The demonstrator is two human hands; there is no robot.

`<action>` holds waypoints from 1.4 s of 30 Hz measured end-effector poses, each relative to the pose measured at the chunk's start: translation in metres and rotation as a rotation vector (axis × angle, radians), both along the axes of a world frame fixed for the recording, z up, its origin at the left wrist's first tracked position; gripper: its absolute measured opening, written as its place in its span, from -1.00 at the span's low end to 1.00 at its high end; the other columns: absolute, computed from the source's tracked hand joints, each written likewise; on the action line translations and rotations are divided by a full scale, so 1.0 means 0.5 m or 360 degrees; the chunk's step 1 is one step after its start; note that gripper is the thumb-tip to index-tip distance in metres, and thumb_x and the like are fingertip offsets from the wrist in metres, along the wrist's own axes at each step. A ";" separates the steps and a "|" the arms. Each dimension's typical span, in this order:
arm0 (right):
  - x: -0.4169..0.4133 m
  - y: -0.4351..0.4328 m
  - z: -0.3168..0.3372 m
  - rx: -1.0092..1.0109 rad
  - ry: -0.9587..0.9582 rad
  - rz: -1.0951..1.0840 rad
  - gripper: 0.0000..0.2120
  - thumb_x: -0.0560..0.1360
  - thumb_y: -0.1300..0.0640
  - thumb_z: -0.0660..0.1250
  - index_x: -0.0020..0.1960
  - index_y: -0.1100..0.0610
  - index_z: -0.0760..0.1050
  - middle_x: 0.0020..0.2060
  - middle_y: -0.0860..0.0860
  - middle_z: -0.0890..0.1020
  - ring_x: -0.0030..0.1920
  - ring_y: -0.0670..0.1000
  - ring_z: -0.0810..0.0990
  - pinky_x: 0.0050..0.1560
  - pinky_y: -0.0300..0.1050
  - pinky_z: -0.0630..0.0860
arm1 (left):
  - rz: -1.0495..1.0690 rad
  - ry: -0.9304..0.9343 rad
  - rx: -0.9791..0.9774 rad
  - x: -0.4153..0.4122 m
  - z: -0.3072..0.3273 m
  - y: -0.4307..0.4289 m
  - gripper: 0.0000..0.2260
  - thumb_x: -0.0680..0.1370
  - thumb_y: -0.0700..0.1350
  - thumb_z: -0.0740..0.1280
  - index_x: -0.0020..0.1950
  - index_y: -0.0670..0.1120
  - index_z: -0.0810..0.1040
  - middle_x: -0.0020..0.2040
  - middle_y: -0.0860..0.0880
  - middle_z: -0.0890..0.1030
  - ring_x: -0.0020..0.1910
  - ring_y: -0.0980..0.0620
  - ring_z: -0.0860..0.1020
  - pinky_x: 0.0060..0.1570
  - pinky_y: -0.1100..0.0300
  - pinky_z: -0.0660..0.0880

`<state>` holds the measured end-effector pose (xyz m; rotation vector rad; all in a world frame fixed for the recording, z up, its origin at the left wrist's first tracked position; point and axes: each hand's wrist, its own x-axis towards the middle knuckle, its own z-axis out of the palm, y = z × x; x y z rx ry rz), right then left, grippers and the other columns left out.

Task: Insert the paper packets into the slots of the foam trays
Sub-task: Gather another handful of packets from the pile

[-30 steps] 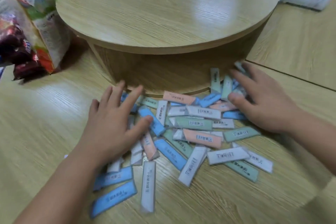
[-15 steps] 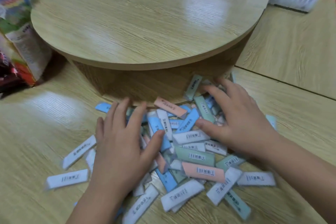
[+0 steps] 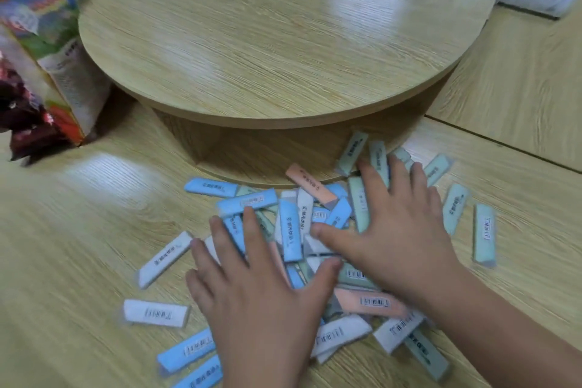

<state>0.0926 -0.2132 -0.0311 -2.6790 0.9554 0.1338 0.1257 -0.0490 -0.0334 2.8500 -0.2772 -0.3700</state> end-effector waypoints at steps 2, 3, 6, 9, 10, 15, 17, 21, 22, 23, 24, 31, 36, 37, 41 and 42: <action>-0.006 0.010 0.002 0.0016 -0.0002 0.0036 0.14 0.11 -0.73 -0.24 0.56 -0.16 -0.11 0.59 0.02 -0.10 0.57 0.15 -0.26 0.53 0.26 -0.16 | -0.0056 -0.0036 0.0048 0.000 -0.007 0.000 0.07 0.24 0.66 -0.14 0.62 0.10 -0.11 0.63 -0.13 -0.07 0.58 -0.24 -0.11 0.49 -0.23 -0.03; -0.010 0.013 0.003 0.0031 -0.0006 0.0062 0.12 0.13 -0.72 -0.26 0.56 -0.17 -0.11 0.59 0.02 -0.11 0.57 0.13 -0.27 0.53 0.26 -0.17 | -0.0104 -0.0054 0.0047 -0.001 -0.008 0.001 0.03 0.28 0.63 -0.08 0.62 0.08 0.02 0.62 -0.16 0.02 0.57 -0.27 -0.02 0.47 -0.26 0.03; -0.018 0.017 0.006 0.0152 -0.0062 0.0151 0.03 0.17 -0.69 -0.26 0.54 -0.23 -0.12 0.59 -0.02 -0.14 0.56 0.05 -0.32 0.52 0.28 -0.21 | -0.0253 -0.0144 -0.0001 0.002 -0.013 0.010 -0.11 0.35 0.54 0.07 0.54 0.03 0.32 0.56 -0.20 0.24 0.50 -0.31 0.22 0.38 -0.31 0.18; -0.040 0.012 0.008 0.0189 0.0003 0.0377 0.06 0.15 -0.71 -0.14 0.52 -0.29 -0.33 0.56 -0.10 -0.33 0.54 0.00 -0.41 0.51 0.31 -0.24 | -0.0329 -0.0226 0.0019 0.014 -0.015 0.019 -0.18 0.39 0.52 0.07 0.50 0.05 0.37 0.53 -0.21 0.30 0.46 -0.29 0.29 0.32 -0.31 0.23; -0.048 0.009 0.009 0.0184 0.0040 0.0475 0.09 0.13 -0.73 -0.10 0.51 -0.29 -0.38 0.54 -0.11 -0.39 0.53 0.00 -0.44 0.50 0.34 -0.24 | -0.0348 -0.0239 0.0027 0.018 -0.015 0.021 -0.17 0.40 0.54 0.04 0.50 0.05 0.36 0.53 -0.21 0.31 0.45 -0.28 0.30 0.30 -0.29 0.24; -0.055 0.002 0.007 0.0057 0.0161 0.0732 0.22 0.05 -0.72 0.07 0.49 -0.30 -0.45 0.54 -0.05 -0.40 0.54 0.16 -0.40 0.44 0.46 -0.17 | -0.0339 -0.0246 0.0029 0.034 -0.010 0.023 -0.14 0.38 0.59 -0.09 0.51 0.13 0.34 0.55 -0.18 0.27 0.49 -0.26 0.25 0.32 -0.23 0.21; -0.050 0.004 0.008 -0.0016 0.0161 0.0719 0.20 0.06 -0.71 0.05 0.52 -0.29 -0.37 0.57 -0.02 -0.29 0.56 0.21 -0.29 0.43 0.48 -0.08 | -0.0366 -0.0239 0.0009 0.037 -0.009 0.025 -0.13 0.37 0.60 -0.11 0.51 0.14 0.33 0.55 -0.17 0.26 0.48 -0.25 0.25 0.32 -0.22 0.21; -0.039 0.012 0.015 -0.0112 0.0161 0.0632 0.08 0.14 -0.68 0.02 0.54 -0.22 -0.09 0.59 0.05 -0.07 0.56 0.26 -0.10 0.37 0.50 0.07 | -0.0458 -0.0239 -0.0010 0.044 -0.009 0.034 -0.12 0.34 0.62 -0.08 0.53 0.17 0.28 0.57 -0.17 0.21 0.45 -0.23 0.26 0.31 -0.21 0.23; -0.037 0.014 0.016 -0.0136 0.0170 0.0613 0.05 0.16 -0.67 0.00 0.53 -0.20 -0.06 0.58 0.07 -0.03 0.55 0.26 -0.07 0.36 0.49 0.09 | -0.0454 -0.0246 -0.0022 0.044 -0.009 0.035 -0.09 0.32 0.64 -0.04 0.53 0.17 0.26 0.57 -0.18 0.21 0.45 -0.23 0.27 0.31 -0.22 0.23; -0.035 0.015 0.016 -0.0169 0.0186 0.0601 0.04 0.17 -0.67 -0.02 0.53 -0.19 -0.05 0.57 0.08 0.02 0.55 0.27 -0.04 0.35 0.47 0.12 | -0.0444 -0.0254 -0.0043 0.044 -0.010 0.036 -0.05 0.29 0.66 -0.02 0.54 0.16 0.25 0.56 -0.18 0.21 0.45 -0.23 0.27 0.31 -0.22 0.24; -0.033 0.014 0.015 -0.0204 0.0209 0.0594 0.04 0.18 -0.68 -0.06 0.53 -0.18 -0.07 0.56 0.10 0.06 0.54 0.27 -0.01 0.35 0.46 0.14 | -0.0436 -0.0257 -0.0066 0.043 -0.011 0.036 -0.02 0.26 0.67 -0.03 0.55 0.14 0.24 0.56 -0.18 0.22 0.45 -0.23 0.28 0.32 -0.23 0.24; -0.014 -0.014 0.022 -0.0259 0.0163 0.0628 -0.11 0.25 -0.60 0.02 0.46 -0.19 0.15 0.35 0.02 0.36 0.29 0.15 0.33 0.15 0.20 0.39 | -0.0520 -0.0226 -0.0135 0.046 -0.019 0.042 -0.15 0.30 0.51 0.18 0.53 0.16 0.26 0.57 -0.16 0.16 0.51 -0.18 0.18 0.42 -0.22 0.12; -0.005 -0.018 0.026 -0.0220 0.0135 0.0633 -0.19 0.24 -0.42 0.11 0.46 -0.20 0.17 0.31 -0.02 0.36 0.24 0.10 0.34 0.06 0.09 0.52 | -0.0379 -0.0178 -0.0349 0.047 -0.017 0.039 -0.35 0.37 0.27 0.25 0.46 0.20 0.33 0.54 -0.04 0.22 0.50 -0.09 0.17 0.35 -0.14 0.19; -0.002 -0.019 0.029 -0.0227 0.0147 0.0641 -0.18 0.24 -0.42 0.11 0.47 -0.21 0.15 0.31 -0.03 0.35 0.23 0.10 0.34 0.04 0.07 0.52 | -0.0361 -0.0168 -0.0361 0.049 -0.016 0.038 -0.36 0.37 0.24 0.28 0.46 0.20 0.34 0.54 -0.03 0.21 0.49 -0.08 0.15 0.35 -0.13 0.19; 0.018 -0.025 0.041 -0.0184 0.0216 0.0744 -0.23 0.26 -0.34 0.23 0.43 -0.21 0.14 0.22 0.01 0.34 0.17 0.11 0.35 -0.01 -0.01 0.46 | -0.0323 -0.0159 -0.0364 0.047 -0.012 0.031 -0.36 0.39 0.13 0.41 0.46 0.18 0.36 0.56 -0.04 0.17 0.47 -0.04 0.12 0.34 -0.13 0.17; 0.024 -0.027 0.044 -0.0172 0.0236 0.0772 -0.23 0.26 -0.31 0.27 0.42 -0.20 0.15 0.19 0.03 0.34 0.14 0.12 0.37 -0.02 -0.03 0.43 | -0.0313 -0.0172 -0.0358 0.044 -0.011 0.029 -0.37 0.39 0.10 0.43 0.45 0.15 0.39 0.56 -0.05 0.18 0.46 -0.05 0.14 0.33 -0.14 0.18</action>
